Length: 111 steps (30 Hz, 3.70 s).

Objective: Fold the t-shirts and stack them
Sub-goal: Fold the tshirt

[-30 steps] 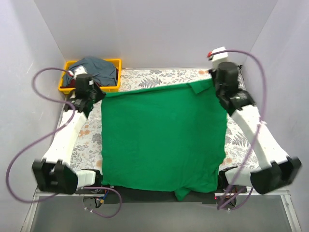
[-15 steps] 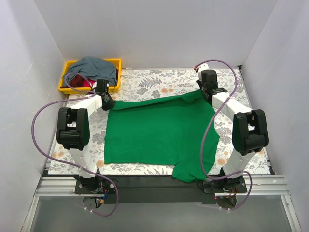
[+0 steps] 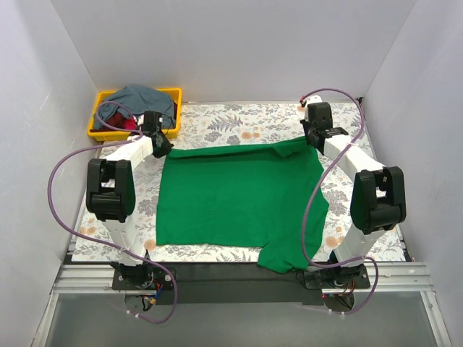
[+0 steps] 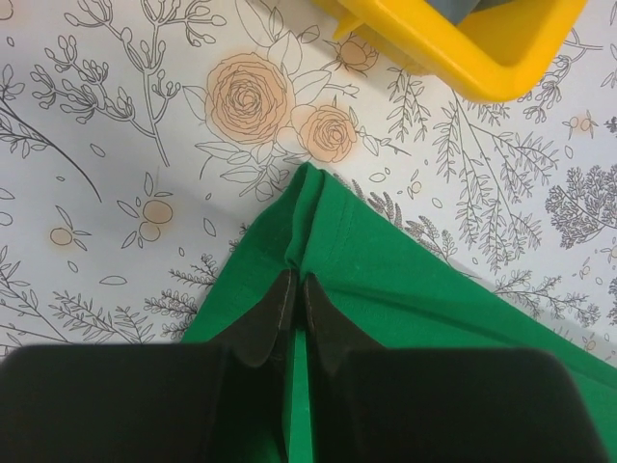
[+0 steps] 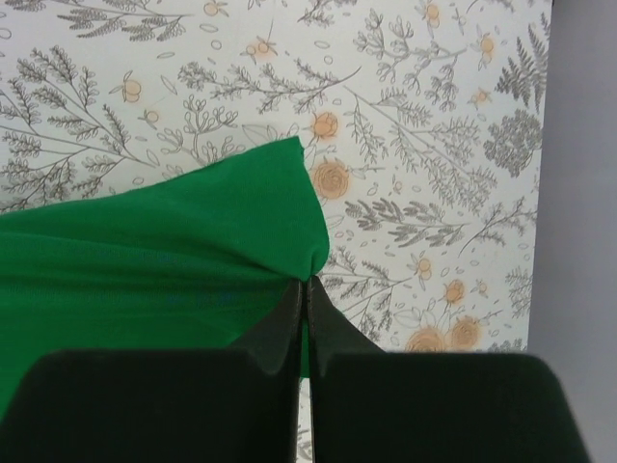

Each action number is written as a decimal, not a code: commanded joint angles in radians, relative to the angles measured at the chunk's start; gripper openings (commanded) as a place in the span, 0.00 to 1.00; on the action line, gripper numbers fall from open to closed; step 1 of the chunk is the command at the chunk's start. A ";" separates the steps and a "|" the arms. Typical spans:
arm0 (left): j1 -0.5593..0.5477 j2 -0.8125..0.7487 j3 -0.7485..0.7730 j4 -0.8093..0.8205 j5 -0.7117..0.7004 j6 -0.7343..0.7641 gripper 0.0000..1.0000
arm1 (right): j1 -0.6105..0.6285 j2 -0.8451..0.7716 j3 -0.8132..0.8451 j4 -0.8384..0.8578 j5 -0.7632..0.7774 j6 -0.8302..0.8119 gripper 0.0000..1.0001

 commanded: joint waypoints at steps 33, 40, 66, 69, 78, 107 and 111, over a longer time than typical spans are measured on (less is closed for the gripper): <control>0.020 -0.014 0.008 -0.143 -0.031 0.006 0.00 | -0.015 -0.139 -0.155 -0.379 -0.109 0.400 0.01; 0.020 -0.044 0.034 -0.181 -0.044 0.004 0.00 | -0.018 -0.172 -0.117 -0.404 -0.110 0.394 0.01; 0.020 -0.093 -0.095 -0.169 -0.082 -0.025 0.16 | -0.104 -0.224 -0.238 -0.340 -0.366 0.399 0.50; 0.020 -0.127 -0.075 -0.174 -0.103 -0.020 0.35 | -0.182 -0.241 -0.230 -0.257 -0.478 0.399 0.62; 0.020 -0.192 -0.049 -0.108 -0.036 0.021 0.48 | -0.361 -0.114 -0.209 -0.019 -0.750 0.465 0.62; 0.022 0.167 0.038 -0.080 -0.047 -0.030 0.04 | -0.452 0.265 -0.018 0.141 -0.882 0.563 0.01; 0.022 0.190 0.069 -0.073 -0.042 -0.027 0.05 | -0.452 0.310 0.023 0.141 -0.891 0.539 0.06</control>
